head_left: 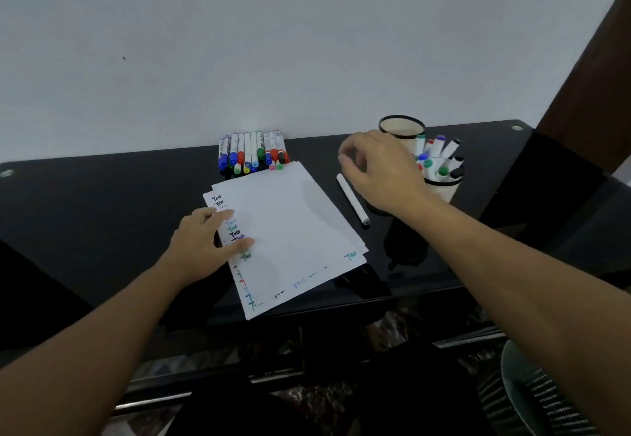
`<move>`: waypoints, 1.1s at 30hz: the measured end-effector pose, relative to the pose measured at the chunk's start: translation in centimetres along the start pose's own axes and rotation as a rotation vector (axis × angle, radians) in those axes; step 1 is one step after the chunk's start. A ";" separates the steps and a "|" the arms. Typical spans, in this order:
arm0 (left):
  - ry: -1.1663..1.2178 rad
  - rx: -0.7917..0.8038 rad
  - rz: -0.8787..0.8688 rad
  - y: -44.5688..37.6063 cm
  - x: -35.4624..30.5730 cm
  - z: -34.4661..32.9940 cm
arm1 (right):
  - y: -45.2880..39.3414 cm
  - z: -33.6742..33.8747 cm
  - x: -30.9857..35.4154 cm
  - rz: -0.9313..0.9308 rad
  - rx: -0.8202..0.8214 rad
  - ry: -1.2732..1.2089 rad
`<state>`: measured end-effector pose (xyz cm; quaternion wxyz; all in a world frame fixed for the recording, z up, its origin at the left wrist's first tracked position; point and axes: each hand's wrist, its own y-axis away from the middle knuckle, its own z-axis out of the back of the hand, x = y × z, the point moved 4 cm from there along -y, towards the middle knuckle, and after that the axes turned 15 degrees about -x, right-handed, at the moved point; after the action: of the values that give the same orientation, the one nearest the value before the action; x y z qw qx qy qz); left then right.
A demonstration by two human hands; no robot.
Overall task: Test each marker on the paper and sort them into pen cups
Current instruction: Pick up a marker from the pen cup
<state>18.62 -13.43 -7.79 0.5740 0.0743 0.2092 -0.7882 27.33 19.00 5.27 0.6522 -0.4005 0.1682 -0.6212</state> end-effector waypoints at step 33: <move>-0.017 -0.110 -0.001 -0.2 2.5 -1.1 | -6.0 -23.0 0.6 0.035 0.102 -0.062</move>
<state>17.50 -15.11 -9.59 0.5786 0.0359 0.2476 -0.7763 6.88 11.80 -4.53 0.6877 -0.3828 0.1228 -0.6045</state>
